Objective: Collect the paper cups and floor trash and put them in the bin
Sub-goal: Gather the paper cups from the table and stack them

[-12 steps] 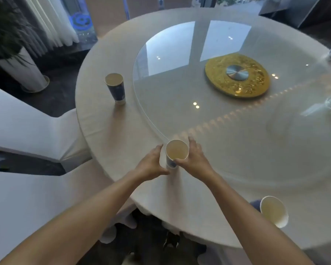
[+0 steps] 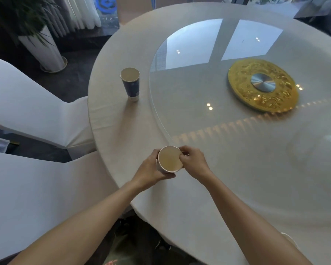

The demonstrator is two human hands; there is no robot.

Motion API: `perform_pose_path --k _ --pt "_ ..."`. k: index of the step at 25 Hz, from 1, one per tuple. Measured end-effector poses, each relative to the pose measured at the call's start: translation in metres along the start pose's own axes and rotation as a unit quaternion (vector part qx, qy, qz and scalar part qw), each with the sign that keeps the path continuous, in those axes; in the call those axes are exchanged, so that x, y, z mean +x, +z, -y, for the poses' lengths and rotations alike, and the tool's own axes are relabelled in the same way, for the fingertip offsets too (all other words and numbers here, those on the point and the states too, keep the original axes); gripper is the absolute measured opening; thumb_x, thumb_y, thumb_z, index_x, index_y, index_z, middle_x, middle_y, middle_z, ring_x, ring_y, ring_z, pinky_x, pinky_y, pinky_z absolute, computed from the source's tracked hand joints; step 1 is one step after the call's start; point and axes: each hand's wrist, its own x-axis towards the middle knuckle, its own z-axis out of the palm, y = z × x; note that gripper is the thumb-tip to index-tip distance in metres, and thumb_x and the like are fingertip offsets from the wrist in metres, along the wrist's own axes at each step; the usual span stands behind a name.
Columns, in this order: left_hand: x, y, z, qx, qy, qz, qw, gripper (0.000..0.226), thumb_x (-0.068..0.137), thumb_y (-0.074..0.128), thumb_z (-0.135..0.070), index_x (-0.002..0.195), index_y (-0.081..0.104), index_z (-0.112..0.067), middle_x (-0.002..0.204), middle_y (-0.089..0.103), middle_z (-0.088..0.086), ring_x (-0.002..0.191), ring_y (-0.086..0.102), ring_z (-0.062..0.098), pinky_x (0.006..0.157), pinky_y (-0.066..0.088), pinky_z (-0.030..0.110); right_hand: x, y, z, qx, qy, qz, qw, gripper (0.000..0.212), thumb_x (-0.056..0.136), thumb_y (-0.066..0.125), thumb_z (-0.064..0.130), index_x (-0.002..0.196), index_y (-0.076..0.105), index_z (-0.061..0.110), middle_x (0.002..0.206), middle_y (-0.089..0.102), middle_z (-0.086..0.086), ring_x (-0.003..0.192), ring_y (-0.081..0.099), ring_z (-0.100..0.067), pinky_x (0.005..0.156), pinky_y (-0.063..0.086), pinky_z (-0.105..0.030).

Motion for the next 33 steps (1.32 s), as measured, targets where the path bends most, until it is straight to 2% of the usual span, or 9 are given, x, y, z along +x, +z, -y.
perform_pose_path --k 3,9,13,17,20,24,28,31,33 --pt "0.009 -0.03 0.012 -0.019 0.014 -0.048 0.999 0.076 0.063 0.096 -0.026 0.127 0.055 -0.029 0.113 0.07 -0.014 0.106 0.068 0.01 0.084 0.058 0.033 0.019 0.018 0.03 0.055 0.005 0.026 0.998 0.031 0.093 0.054 0.002 0.114 0.075 0.009 0.098 0.077 -0.01 0.078 0.074 -0.023 0.077 0.066 -0.044" --pt "0.042 -0.126 0.044 -0.025 -0.001 -0.093 0.995 0.072 0.056 0.091 -0.048 0.118 0.055 -0.039 0.112 0.069 -0.014 0.105 0.068 0.013 0.086 0.059 0.046 0.067 0.079 0.114 0.07 0.002 0.052 0.996 0.024 0.096 0.059 0.004 0.114 0.074 0.007 0.103 0.077 -0.015 0.093 0.075 -0.031 0.081 0.066 -0.043" --pt "0.064 -0.194 0.067 -0.043 -0.018 -0.148 0.988 0.076 0.055 0.095 -0.045 0.119 0.055 -0.041 0.113 0.07 -0.015 0.106 0.068 0.014 0.087 0.058 0.041 0.106 0.115 0.166 0.097 0.008 0.051 0.994 0.027 0.098 0.065 0.016 0.122 0.069 0.006 0.106 0.076 -0.013 0.09 0.074 -0.024 0.087 0.062 -0.049" --pt "0.075 -0.244 0.096 -0.073 -0.069 -0.177 0.979 0.083 0.045 0.096 -0.058 0.116 0.053 -0.048 0.112 0.073 -0.016 0.105 0.071 0.015 0.086 0.061 0.046 0.151 0.134 0.209 0.002 -0.064 -0.041 0.997 0.051 0.093 0.074 0.032 0.138 0.056 0.017 0.121 0.059 0.003 0.113 0.063 -0.019 0.094 0.054 -0.036" --pt "0.08 -0.265 0.113 -0.068 -0.09 -0.168 0.979 0.09 0.041 0.097 -0.062 0.119 0.056 -0.042 0.113 0.073 -0.015 0.106 0.07 0.011 0.088 0.06 0.042 0.196 0.141 0.234 -0.06 -0.095 -0.109 0.988 0.073 0.089 0.077 0.034 0.151 0.042 0.016 0.143 0.045 -0.007 0.134 0.046 -0.024 0.1 0.04 -0.03" --pt "0.082 -0.273 0.124 -0.065 -0.088 -0.142 0.984 0.088 0.048 0.1 -0.048 0.124 0.057 -0.039 0.117 0.068 -0.016 0.111 0.066 0.012 0.092 0.058 0.039 0.242 0.146 0.246 -0.174 -0.118 -0.13 0.969 0.096 0.083 0.081 0.038 0.16 0.025 0.026 0.166 0.02 -0.009 0.152 0.02 -0.033 0.118 0.031 -0.05" --pt "0.086 -0.276 0.13 -0.048 -0.086 -0.119 0.988 0.098 0.049 0.099 -0.051 0.135 0.053 -0.037 0.125 0.061 -0.011 0.115 0.062 0.014 0.092 0.06 0.041 0.278 0.151 0.252 -0.295 -0.115 -0.091 0.944 0.107 0.083 0.082 0.042 0.164 0.011 0.033 0.173 -0.007 -0.009 0.159 -0.006 -0.038 0.123 0.015 -0.061" --pt "0.087 -0.278 0.132 -0.033 -0.085 -0.106 0.99 0.098 0.052 0.099 -0.05 0.137 0.052 -0.037 0.127 0.059 -0.011 0.117 0.061 0.012 0.095 0.057 0.036 0.291 0.156 0.244 -0.305 -0.09 -0.073 0.945 0.101 0.087 0.077 0.038 0.163 0.011 0.033 0.173 -0.006 -0.01 0.159 -0.004 -0.039 0.123 0.016 -0.061" --pt "0.086 -0.28 0.132 -0.028 -0.081 -0.099 0.991 0.097 0.053 0.098 -0.05 0.138 0.052 -0.038 0.127 0.059 -0.011 0.117 0.061 0.011 0.097 0.057 0.036 0.292 0.158 0.239 -0.294 -0.101 -0.087 0.946 0.088 0.088 0.073 0.029 0.16 0.022 0.028 0.167 0.012 -0.011 0.152 0.016 -0.041 0.118 0.033 -0.06"
